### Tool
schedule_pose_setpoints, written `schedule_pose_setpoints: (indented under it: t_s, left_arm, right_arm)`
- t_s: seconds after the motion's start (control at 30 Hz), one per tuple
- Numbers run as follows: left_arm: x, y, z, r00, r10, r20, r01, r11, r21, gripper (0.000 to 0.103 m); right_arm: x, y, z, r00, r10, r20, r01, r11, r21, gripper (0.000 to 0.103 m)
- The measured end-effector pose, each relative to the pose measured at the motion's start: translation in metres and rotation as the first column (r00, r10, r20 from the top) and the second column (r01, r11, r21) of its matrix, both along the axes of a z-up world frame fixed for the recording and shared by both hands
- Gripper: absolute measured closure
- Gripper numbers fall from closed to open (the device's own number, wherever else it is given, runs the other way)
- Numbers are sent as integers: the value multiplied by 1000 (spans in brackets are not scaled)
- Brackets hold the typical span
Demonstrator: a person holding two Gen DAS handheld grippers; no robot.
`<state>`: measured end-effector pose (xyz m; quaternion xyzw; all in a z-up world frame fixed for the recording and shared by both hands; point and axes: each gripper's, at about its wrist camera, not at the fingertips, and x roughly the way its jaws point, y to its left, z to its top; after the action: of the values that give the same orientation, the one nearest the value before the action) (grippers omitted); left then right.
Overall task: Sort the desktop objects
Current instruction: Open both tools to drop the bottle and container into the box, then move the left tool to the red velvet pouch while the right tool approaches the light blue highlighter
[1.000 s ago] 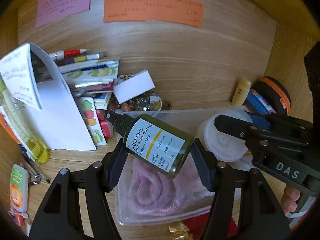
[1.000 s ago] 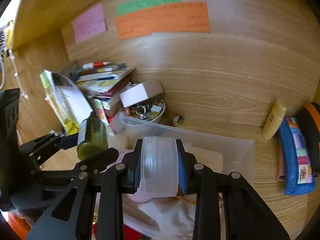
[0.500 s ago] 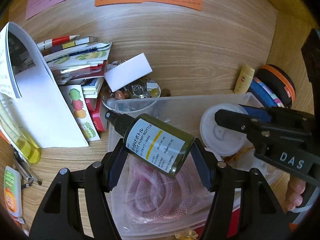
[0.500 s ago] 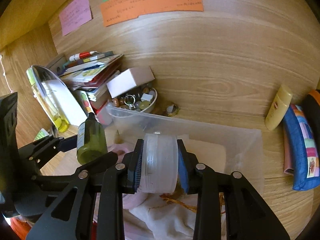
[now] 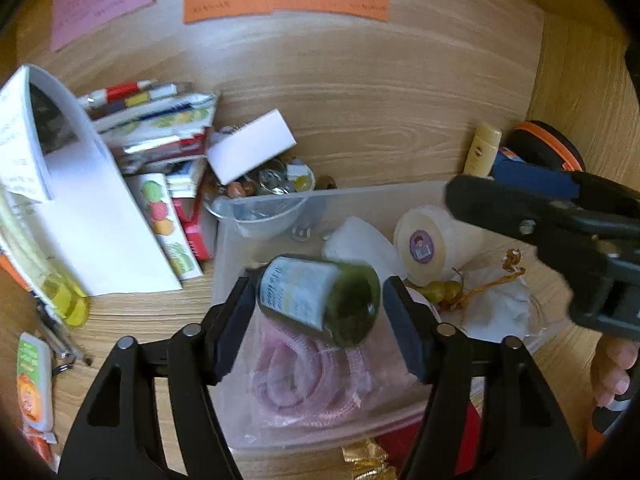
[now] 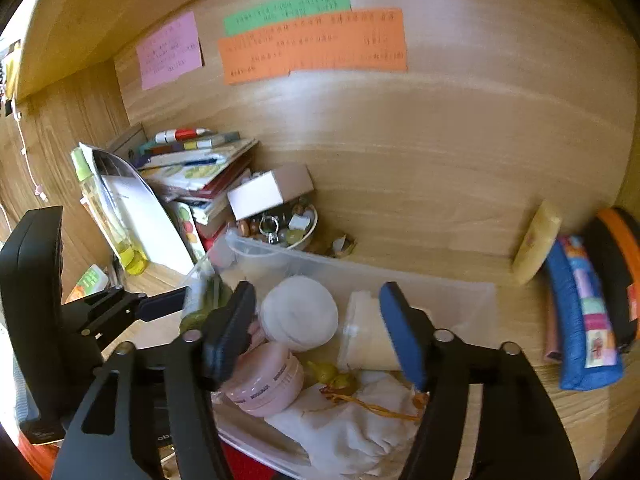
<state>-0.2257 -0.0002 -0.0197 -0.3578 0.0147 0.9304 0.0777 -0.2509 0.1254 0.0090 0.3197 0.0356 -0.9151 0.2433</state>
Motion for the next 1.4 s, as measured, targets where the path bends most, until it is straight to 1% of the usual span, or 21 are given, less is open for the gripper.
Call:
schedule_pose_setpoints:
  t_s: [0.03, 0.1, 0.2, 0.27, 0.37, 0.53, 0.6, 0.7, 0.73, 0.8, 0.97, 1.13, 1.2, 1.3, 1.4]
  left_arm:
    - [3, -2, 2, 1000, 5, -4, -5, 1000, 5, 28]
    - [11, -6, 7, 1000, 10, -14, -10, 1000, 8, 28]
    - [22, -7, 17, 999, 33, -42, -34, 999, -18, 25]
    - [30, -8, 22, 997, 46, -65, -49, 998, -34, 17]
    - [45, -9, 33, 991, 66, -115, -73, 995, -61, 9]
    - [69, -9, 45, 981, 81, -175, -100, 990, -101, 6]
    - [78, -9, 48, 978, 89, -187, -109, 989, -98, 6]
    - [92, -14, 51, 976, 96, -197, -111, 992, -66, 4]
    - [96, -15, 53, 975, 100, -200, -114, 992, -58, 2]
    - [104, -19, 54, 972, 113, -208, -125, 991, -46, 2]
    - [117, -28, 49, 973, 126, -193, -135, 990, -34, 2]
    - [120, -29, 30, 983, 121, -137, -127, 991, -30, 2]
    - [120, -25, 21, 989, 104, -100, -106, 994, -12, 2]
    - [120, -16, 8, 997, 66, -48, -66, 998, 6, 2]
    - [119, 2, -4, 1000, 26, -15, -26, 1000, -7, 2]
  right_arm:
    - [3, 1, 3, 1000, -1, -9, 1, 1000, -2, 28]
    - [8, 7, 11, 1000, -7, -23, 6, 1000, -22, 19]
    - [18, 13, 21, 999, -11, -37, 10, 999, -45, 18]
    - [25, 18, 26, 999, -14, -40, 12, 998, -57, 17]
    - [39, 26, 30, 999, -14, -49, 10, 997, -72, 16]
    - [61, 39, 31, 997, -30, -69, 25, 998, -63, 14]
    - [69, 44, 30, 996, -40, -77, 36, 998, -55, 13]
    - [81, 51, 27, 995, -49, -87, 45, 998, -46, 12]
    - [84, 53, 25, 995, -48, -86, 44, 998, -47, 10]
    - [91, 58, 21, 996, -49, -79, 46, 998, -47, 9]
    - [101, 70, 5, 997, -64, -47, 62, 997, -34, 7]
    - [103, 77, -17, 997, -70, 16, 71, 997, -10, 7]
    - [104, 79, -28, 997, -69, 45, 69, 998, 1, 7]
    - [108, 81, -41, 995, -69, 65, 67, 997, 34, 7]
    - [113, 82, -53, 995, -67, 71, 62, 996, 71, 7]
